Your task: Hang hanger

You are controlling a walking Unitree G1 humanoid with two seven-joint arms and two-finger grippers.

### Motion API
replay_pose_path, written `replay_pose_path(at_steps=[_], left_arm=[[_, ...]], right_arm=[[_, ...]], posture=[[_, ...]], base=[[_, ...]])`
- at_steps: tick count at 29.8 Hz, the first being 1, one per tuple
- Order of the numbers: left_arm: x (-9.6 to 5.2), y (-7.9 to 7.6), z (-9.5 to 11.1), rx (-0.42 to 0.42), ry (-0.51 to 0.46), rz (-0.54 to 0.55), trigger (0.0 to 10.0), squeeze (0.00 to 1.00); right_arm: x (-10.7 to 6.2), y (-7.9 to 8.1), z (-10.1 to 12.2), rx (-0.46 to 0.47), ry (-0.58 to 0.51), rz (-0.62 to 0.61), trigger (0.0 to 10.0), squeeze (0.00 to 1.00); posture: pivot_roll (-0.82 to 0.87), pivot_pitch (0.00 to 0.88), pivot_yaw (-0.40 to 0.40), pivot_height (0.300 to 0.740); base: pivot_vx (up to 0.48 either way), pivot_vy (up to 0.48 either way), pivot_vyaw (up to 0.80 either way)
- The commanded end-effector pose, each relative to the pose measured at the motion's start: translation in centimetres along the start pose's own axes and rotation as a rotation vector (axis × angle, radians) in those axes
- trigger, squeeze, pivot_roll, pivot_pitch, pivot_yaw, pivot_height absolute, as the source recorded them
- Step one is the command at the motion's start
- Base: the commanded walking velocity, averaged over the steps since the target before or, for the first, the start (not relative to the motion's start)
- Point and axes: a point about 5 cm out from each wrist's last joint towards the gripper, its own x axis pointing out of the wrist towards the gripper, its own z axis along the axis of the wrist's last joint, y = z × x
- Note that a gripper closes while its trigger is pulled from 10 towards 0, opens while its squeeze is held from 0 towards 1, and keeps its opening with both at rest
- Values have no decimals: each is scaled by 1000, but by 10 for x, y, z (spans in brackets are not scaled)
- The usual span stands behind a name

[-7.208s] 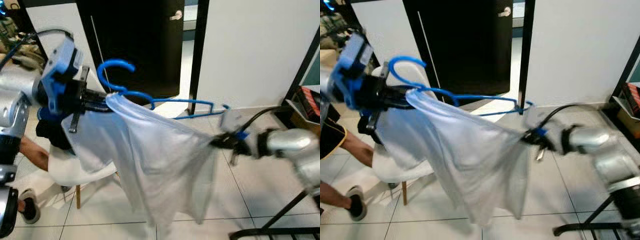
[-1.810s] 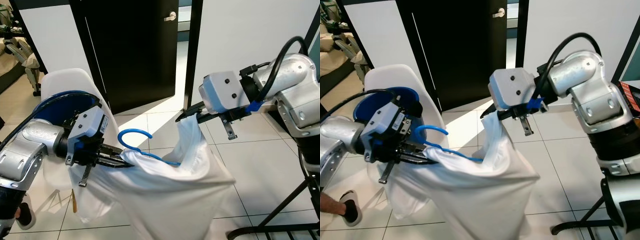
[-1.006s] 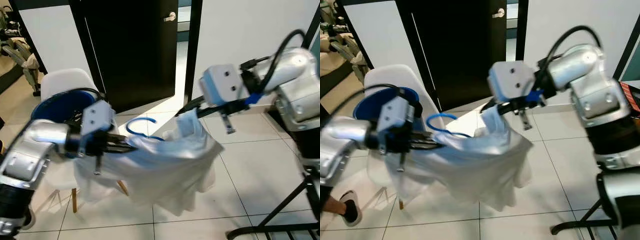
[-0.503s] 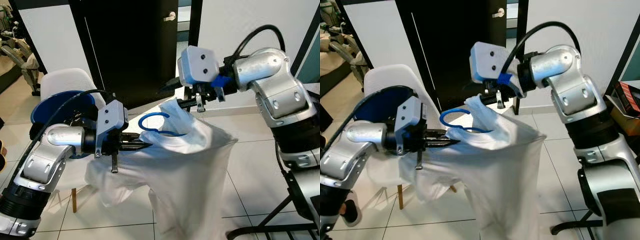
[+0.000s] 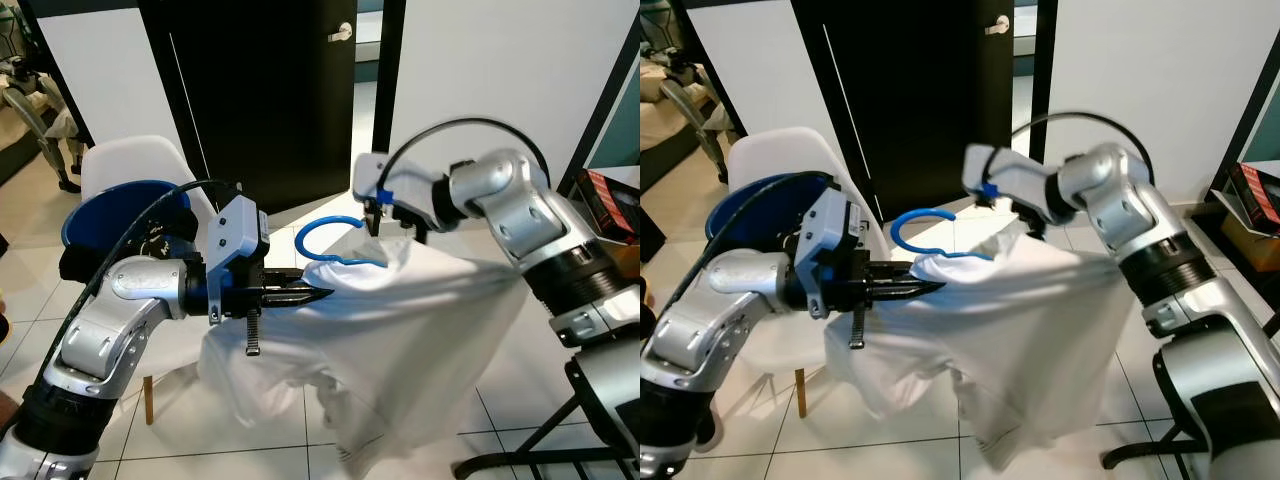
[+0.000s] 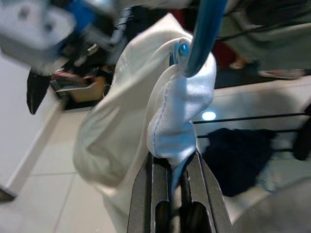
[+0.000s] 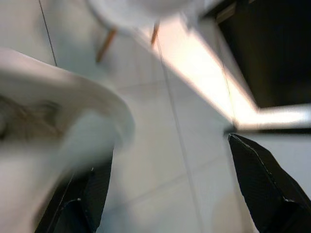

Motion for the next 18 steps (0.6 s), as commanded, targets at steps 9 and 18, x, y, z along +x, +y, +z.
replay_pose_path(at_steps=[9, 18], left_arm=[[-11, -24, -16, -30, 111, -120, 10000, 0], [-29, -10, -24, -32, 160, 69, 10000, 0]], right_arm=[[-25, 21, -27, 77, -28, 429, 10000, 1000], [-55, -25, -50, 360, -184, 32, 10000, 0]], posture=[[-104, 0, 22, 740], [-97, 0, 12, 740]], base=[[0, 0, 0], [0, 0, 0]])
